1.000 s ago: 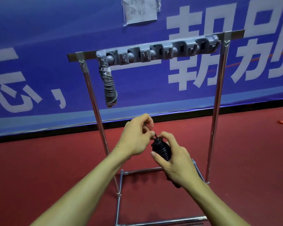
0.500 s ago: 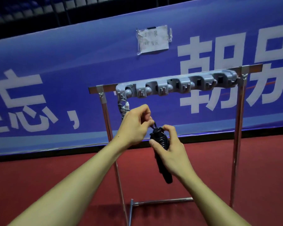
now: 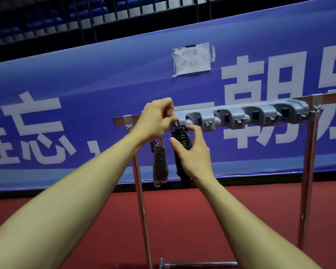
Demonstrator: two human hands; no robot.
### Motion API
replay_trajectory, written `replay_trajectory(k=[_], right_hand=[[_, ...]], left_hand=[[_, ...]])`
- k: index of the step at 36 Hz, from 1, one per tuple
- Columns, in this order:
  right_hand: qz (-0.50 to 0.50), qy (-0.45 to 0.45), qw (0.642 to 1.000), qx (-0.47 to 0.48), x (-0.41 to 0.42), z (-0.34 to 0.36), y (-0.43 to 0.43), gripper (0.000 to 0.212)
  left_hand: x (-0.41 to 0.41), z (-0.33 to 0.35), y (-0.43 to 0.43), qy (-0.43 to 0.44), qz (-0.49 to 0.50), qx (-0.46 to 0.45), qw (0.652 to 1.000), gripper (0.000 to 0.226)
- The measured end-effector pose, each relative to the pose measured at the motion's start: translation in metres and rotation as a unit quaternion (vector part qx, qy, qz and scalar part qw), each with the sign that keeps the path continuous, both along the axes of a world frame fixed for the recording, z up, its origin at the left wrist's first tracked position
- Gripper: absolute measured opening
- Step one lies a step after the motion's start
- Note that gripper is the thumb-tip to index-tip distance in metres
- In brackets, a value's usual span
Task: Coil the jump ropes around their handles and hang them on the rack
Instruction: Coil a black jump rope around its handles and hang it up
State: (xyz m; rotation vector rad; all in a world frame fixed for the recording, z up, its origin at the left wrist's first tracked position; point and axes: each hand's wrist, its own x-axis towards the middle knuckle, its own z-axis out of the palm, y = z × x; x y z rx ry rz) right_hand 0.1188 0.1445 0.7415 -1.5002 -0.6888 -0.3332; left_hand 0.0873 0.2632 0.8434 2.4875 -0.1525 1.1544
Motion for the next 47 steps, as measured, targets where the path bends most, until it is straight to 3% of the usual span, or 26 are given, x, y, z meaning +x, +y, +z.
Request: replay_trajectory(k=[10,18,24,27,30,33,36,38,41,47], right_hand=[[0.031,0.025,0.999,0.027,0.009,-0.006,0.004,0.035],[0.044,0.033,0.998,0.024,0.015,-0.017,0.01,0.037],[0.056,0.055,0.997,0.014,0.02,-0.029,0.008,0.037],[0.06,0.044,0.997,0.015,0.022,-0.028,0.007,0.039],[0.083,0.056,0.995,0.012,0.026,-0.031,0.006,0.045],[0.143,0.095,0.985,0.032,0.023,-0.036,-0.001,0.049],[0.167,0.105,0.979,0.051,0.021,-0.039,-0.009,0.027],[0.158,0.088,0.983,0.024,0.023,-0.04,-0.012,0.022],[0.152,0.076,0.985,-0.033,0.026,-0.04,-0.016,0.024],[0.113,0.078,0.983,-0.123,0.021,-0.036,-0.028,0.047]], left_hand=[[0.006,0.011,-0.004,0.077,-0.011,0.016,0.997,0.034],[0.001,0.012,-0.003,0.149,-0.025,-0.082,0.985,0.033],[0.004,0.007,-0.01,0.172,0.073,0.028,0.982,0.027],[-0.005,-0.002,-0.011,0.079,0.076,-0.045,0.993,0.013],[-0.017,-0.029,-0.013,0.006,0.056,-0.134,0.989,0.013],[-0.024,-0.072,-0.016,0.043,0.063,-0.151,0.986,0.009],[-0.022,-0.109,-0.018,0.112,0.045,-0.23,0.966,0.02],[-0.02,-0.125,-0.023,0.139,0.007,-0.307,0.941,0.019],[-0.021,-0.139,-0.027,0.132,0.001,-0.351,0.927,0.013],[-0.034,-0.141,-0.03,0.14,0.034,-0.356,0.923,0.031]])
